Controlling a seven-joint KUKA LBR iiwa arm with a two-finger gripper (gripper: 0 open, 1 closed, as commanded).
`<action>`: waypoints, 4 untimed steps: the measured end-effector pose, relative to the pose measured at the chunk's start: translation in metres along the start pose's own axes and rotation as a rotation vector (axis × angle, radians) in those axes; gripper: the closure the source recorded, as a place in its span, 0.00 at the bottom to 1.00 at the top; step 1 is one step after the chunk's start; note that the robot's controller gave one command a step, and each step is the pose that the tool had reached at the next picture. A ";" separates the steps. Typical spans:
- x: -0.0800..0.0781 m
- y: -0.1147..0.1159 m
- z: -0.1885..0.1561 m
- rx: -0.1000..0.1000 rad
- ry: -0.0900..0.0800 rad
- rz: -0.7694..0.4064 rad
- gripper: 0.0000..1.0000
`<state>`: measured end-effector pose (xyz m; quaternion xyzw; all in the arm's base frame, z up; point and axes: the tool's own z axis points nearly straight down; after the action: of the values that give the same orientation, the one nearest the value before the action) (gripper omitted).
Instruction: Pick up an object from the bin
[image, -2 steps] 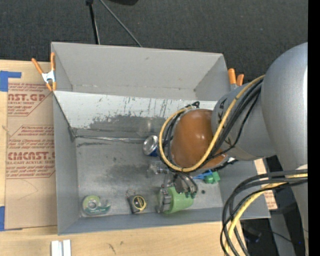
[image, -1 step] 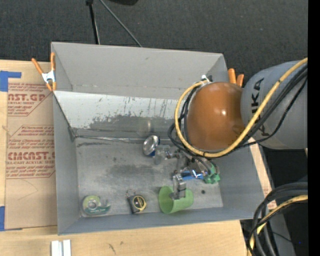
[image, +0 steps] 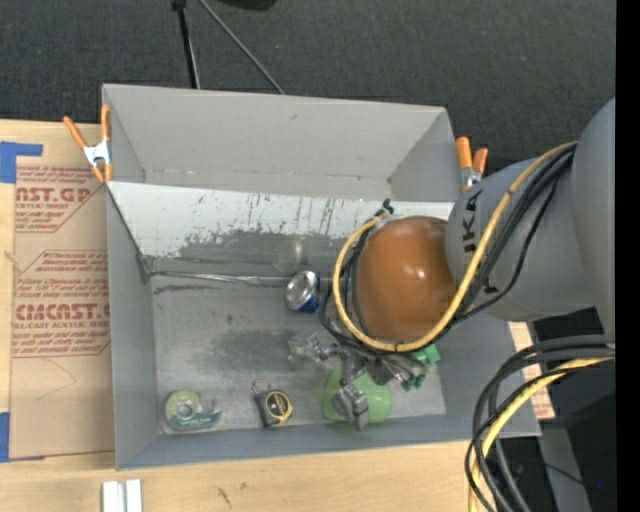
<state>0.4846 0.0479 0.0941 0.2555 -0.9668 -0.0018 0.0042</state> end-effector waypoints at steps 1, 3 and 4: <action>-0.003 -0.001 0.024 0.005 -0.005 -0.467 0.00; -0.048 0.068 0.024 0.006 -0.009 -0.554 0.00; -0.041 0.082 0.025 0.005 -0.007 -0.567 0.00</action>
Offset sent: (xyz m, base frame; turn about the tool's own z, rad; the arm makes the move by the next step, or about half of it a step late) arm 0.0031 -0.0005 -0.0231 -0.4662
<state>0.4795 0.1399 0.0695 0.5159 -0.8566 -0.0012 -0.0003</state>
